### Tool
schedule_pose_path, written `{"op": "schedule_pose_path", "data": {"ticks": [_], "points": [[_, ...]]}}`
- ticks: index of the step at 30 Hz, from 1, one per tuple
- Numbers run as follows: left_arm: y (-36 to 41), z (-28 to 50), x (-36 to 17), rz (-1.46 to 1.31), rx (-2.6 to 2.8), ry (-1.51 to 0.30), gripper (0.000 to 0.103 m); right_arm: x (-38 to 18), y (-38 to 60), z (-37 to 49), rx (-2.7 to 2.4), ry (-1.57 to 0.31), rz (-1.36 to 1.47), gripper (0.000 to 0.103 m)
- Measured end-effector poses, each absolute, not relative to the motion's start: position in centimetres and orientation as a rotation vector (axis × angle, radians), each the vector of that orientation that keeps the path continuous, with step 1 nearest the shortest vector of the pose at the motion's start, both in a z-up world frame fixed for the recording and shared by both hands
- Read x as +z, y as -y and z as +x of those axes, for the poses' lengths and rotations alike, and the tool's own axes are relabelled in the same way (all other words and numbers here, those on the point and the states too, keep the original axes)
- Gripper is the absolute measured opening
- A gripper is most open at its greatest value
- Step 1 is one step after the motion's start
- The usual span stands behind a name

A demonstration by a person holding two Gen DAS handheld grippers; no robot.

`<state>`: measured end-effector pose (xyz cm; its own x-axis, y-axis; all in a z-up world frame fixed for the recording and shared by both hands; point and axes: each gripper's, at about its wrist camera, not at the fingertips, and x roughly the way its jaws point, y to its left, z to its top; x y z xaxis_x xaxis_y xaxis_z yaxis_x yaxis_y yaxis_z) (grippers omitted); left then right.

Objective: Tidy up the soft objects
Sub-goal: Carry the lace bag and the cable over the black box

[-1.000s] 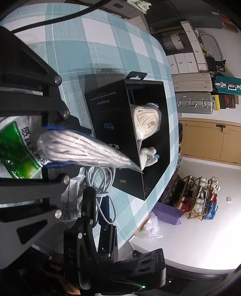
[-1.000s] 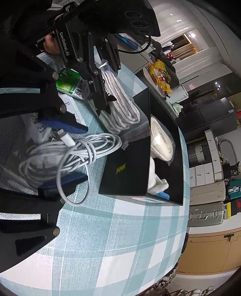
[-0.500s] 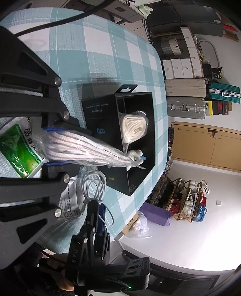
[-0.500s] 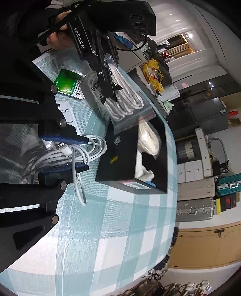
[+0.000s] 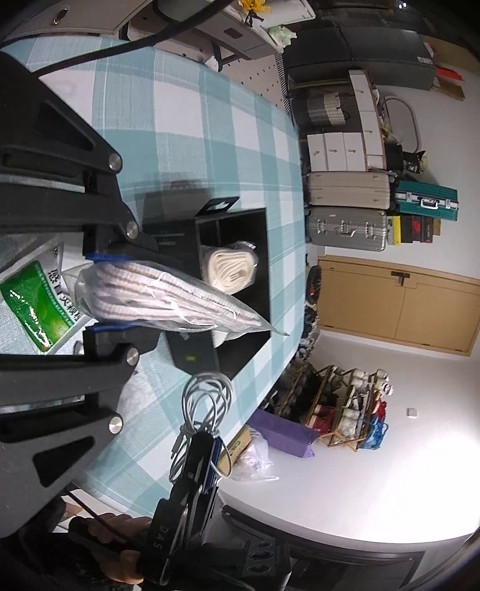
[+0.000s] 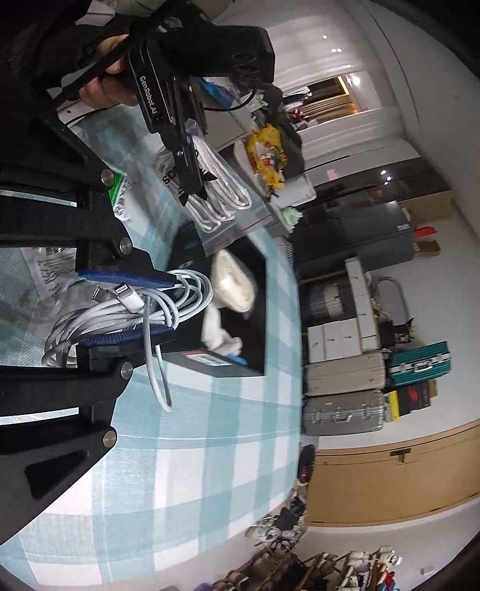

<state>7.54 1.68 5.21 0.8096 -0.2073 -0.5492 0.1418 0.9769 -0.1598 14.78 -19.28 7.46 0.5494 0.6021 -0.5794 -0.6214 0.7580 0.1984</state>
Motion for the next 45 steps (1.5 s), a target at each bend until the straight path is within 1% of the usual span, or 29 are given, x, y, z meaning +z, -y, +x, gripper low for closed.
{"op": "schedule_pose_path", "data": {"ticks": [9, 17, 31, 45], "points": [[-3.1, 8.3, 7.2, -0.143, -0.146, -0.552, 0.02, 10.1, 18.8, 14.3, 0.725, -0.582, -0.002, 0.021], [-3.7, 10.2, 7.7, -0.164, -0.113, -0.546, 0.02, 11.0, 17.6, 15.4, 0.712, -0.569, 0.013, 0.021], [-3.8, 14.4, 7.0, -0.183, -0.088, -0.562, 0.02, 10.5, 15.3, 19.1, 0.673, -0.601, 0.028, 0.021], [-3.3, 17.4, 5.8, -0.156, -0.067, -0.585, 0.021, 8.2, 13.4, 22.7, 0.643, -0.655, 0.024, 0.021]]}}
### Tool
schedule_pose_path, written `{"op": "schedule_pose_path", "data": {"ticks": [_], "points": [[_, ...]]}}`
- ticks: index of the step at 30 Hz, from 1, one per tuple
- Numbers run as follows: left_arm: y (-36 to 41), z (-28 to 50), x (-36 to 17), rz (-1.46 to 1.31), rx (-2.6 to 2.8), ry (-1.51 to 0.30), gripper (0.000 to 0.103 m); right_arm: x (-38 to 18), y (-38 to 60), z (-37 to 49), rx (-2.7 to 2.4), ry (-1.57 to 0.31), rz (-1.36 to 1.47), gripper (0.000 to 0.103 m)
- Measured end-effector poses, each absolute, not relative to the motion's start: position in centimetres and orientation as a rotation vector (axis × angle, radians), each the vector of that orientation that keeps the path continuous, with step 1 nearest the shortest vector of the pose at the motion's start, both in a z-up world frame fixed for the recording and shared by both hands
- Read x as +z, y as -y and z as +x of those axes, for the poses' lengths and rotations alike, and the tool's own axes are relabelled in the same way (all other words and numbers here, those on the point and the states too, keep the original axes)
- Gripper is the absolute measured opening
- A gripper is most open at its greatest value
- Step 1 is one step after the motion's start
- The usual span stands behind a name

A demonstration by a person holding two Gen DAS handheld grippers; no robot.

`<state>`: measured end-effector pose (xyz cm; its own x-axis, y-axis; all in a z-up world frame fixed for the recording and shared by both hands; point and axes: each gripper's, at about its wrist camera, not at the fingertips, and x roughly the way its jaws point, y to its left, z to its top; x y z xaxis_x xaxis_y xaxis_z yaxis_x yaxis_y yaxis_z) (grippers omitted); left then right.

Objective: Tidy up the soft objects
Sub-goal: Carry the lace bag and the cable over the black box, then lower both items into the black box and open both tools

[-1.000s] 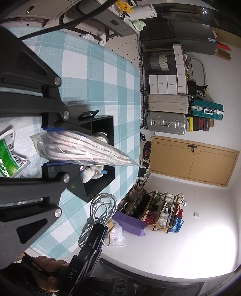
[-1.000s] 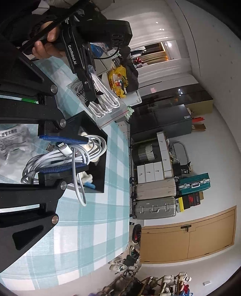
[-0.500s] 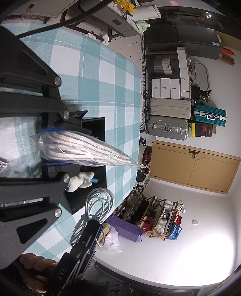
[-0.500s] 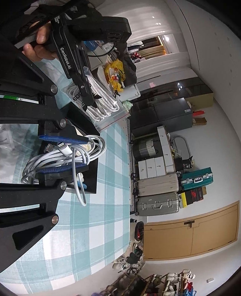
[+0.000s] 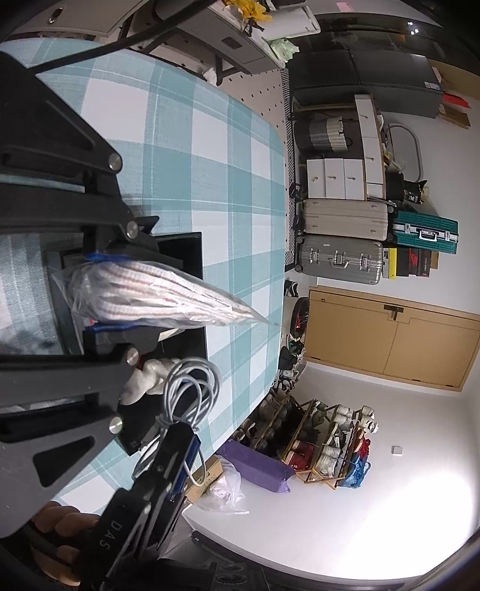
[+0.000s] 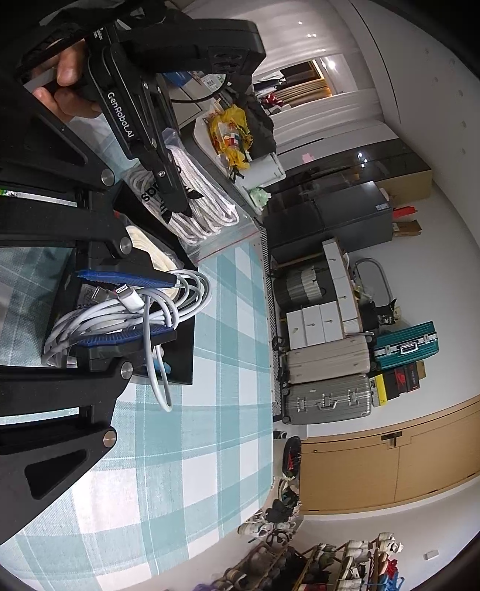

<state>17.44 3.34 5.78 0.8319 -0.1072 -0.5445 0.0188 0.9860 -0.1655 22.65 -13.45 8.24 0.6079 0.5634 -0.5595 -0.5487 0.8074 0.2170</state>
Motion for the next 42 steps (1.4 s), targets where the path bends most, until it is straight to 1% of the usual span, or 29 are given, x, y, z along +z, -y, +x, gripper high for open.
{"op": "schedule_pose_path", "data": {"ticks": [9, 23, 29, 42], "points": [[-3.0, 18.6, 4.9, -0.139, -0.072, -0.603, 0.021, 7.2, 11.9, 24.0, 0.639, -0.675, -0.004, 0.021], [-1.9, 19.8, 2.8, -0.082, -0.076, -0.68, 0.021, 5.0, 9.4, 25.9, 0.655, -0.731, -0.054, 0.021], [-1.5, 19.7, 2.7, -0.049, -0.077, -0.684, 0.021, 4.1, 9.0, 26.3, 0.65, -0.761, -0.069, 0.021], [-1.1, 18.7, 2.7, -0.022, -0.07, -0.678, 0.022, 3.9, 9.7, 26.0, 0.671, -0.787, -0.079, 0.022]]}}
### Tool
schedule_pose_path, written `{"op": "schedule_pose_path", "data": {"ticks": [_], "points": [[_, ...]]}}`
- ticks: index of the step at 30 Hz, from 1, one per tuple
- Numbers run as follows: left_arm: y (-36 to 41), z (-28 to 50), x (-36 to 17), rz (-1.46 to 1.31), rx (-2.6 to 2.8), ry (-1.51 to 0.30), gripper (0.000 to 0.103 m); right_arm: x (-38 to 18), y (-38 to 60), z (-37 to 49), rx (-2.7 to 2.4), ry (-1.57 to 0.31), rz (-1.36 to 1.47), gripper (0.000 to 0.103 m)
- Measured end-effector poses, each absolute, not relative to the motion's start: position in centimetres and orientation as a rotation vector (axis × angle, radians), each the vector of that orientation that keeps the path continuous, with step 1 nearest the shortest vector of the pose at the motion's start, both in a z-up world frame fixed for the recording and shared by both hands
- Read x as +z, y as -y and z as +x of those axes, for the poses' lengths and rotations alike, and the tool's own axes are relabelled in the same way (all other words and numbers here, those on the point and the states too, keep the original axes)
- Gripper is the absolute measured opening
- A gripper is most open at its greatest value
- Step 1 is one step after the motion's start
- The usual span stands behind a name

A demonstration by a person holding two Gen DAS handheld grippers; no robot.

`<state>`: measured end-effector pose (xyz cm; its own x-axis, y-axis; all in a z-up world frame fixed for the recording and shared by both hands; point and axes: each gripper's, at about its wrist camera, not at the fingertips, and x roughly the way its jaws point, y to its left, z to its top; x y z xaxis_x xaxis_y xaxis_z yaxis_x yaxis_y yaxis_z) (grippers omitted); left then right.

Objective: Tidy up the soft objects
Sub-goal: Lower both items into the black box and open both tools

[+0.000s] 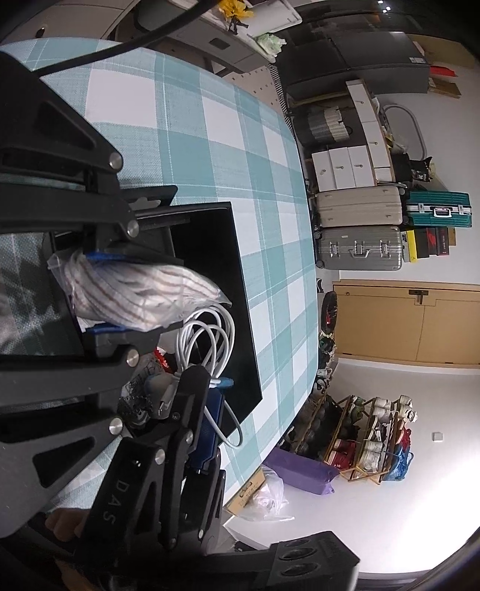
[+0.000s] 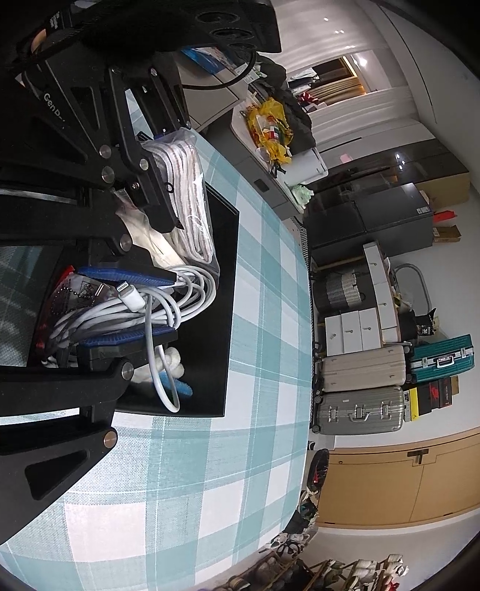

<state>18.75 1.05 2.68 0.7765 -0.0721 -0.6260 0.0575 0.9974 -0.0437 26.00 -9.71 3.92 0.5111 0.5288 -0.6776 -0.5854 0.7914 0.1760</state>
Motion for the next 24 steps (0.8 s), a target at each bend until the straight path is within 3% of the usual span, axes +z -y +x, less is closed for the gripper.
{"op": "schedule_pose_path", "data": {"ticks": [4, 16, 19, 21, 24], "points": [[-1.0, 18.8, 2.6, -0.026, -0.072, -0.678, 0.022, 4.1, 9.8, 25.9, 0.683, -0.792, -0.087, 0.025], [-1.3, 18.7, 2.6, -0.033, -0.071, -0.683, 0.024, 5.0, 11.9, 23.9, 0.686, -0.771, -0.101, 0.05], [-1.1, 18.0, 3.0, -0.023, -0.072, -0.669, 0.034, 5.6, 12.7, 23.1, 0.694, -0.746, -0.099, 0.06], [-1.0, 17.5, 3.4, -0.016, -0.074, -0.658, 0.05, 5.9, 13.2, 22.5, 0.689, -0.734, -0.096, 0.063], [-0.8, 16.5, 4.0, -0.002, -0.079, -0.642, 0.054, 6.4, 14.0, 21.8, 0.685, -0.719, -0.078, 0.073]]}}
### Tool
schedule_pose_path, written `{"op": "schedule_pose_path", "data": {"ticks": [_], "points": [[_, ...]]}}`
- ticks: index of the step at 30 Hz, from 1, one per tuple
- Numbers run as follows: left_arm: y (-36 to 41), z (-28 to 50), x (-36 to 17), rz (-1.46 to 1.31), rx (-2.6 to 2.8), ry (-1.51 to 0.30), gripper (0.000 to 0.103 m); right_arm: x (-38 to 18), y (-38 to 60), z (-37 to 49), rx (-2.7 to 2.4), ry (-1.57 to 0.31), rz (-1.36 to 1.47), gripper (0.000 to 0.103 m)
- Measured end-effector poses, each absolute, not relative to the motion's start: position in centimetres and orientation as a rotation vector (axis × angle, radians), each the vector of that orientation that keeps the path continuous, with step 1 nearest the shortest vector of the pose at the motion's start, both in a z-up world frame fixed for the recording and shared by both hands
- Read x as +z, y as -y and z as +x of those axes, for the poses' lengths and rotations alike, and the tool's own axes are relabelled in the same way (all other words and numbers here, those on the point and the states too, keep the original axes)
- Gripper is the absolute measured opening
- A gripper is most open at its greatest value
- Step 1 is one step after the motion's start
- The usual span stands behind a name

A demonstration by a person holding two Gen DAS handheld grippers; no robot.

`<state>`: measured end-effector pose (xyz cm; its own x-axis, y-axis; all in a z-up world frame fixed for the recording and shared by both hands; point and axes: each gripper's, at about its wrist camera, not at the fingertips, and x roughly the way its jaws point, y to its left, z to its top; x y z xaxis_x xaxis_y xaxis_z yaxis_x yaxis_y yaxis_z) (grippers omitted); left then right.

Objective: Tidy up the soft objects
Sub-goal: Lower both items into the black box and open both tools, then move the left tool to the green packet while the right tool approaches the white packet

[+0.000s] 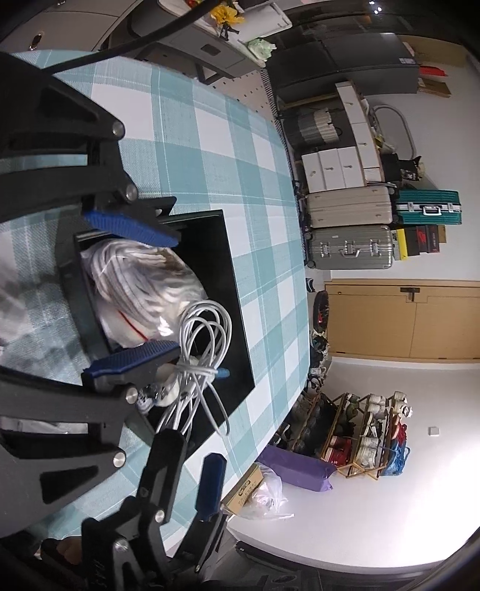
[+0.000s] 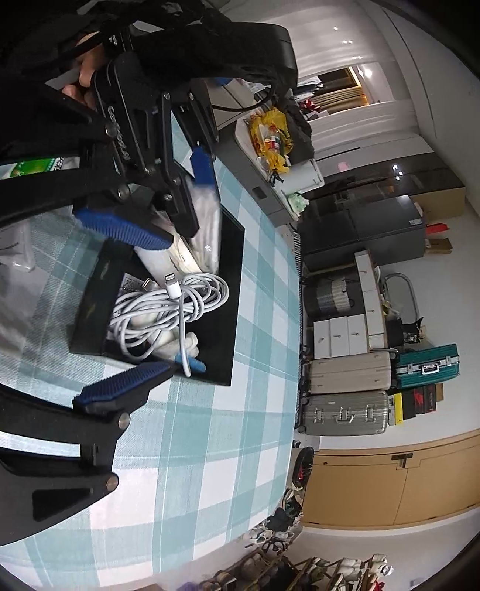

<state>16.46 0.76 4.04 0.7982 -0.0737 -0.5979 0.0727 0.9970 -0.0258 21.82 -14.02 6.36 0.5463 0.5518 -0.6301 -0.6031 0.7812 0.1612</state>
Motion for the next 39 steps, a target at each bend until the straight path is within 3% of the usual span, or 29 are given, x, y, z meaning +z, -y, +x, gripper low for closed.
{"op": "schedule_pose_path", "data": {"ticks": [4, 5, 6, 8, 14, 27, 39], "points": [[-0.4, 15.2, 4.7, 0.022, -0.097, -0.63, 0.059, 7.0, 14.9, 20.8, 0.689, -0.705, -0.059, 0.082], [-0.5, 14.9, 4.8, 0.02, -0.098, -0.627, 0.069, 7.1, 15.1, 20.5, 0.69, -0.702, -0.059, 0.084], [-0.5, 14.4, 5.0, 0.013, -0.093, -0.62, 0.085, 7.1, 15.3, 20.2, 0.688, -0.699, -0.061, 0.087], [-0.6, 13.5, 5.4, 0.0, -0.081, -0.592, 0.095, 7.3, 15.5, 19.8, 0.671, -0.695, -0.065, 0.093], [-1.4, 10.8, 5.9, -0.017, -0.033, -0.55, 0.103, 7.3, 16.4, 18.1, 0.659, -0.689, -0.07, 0.102], [-2.6, 7.2, 4.5, -0.042, 0.02, -0.584, 0.103, 5.7, 16.1, 14.4, 0.704, -0.714, -0.172, 0.102], [-1.3, 6.6, 1.3, -0.031, 0.033, -0.668, 0.103, 2.6, 15.2, 14.2, 0.731, -0.847, -0.29, 0.102]]}}
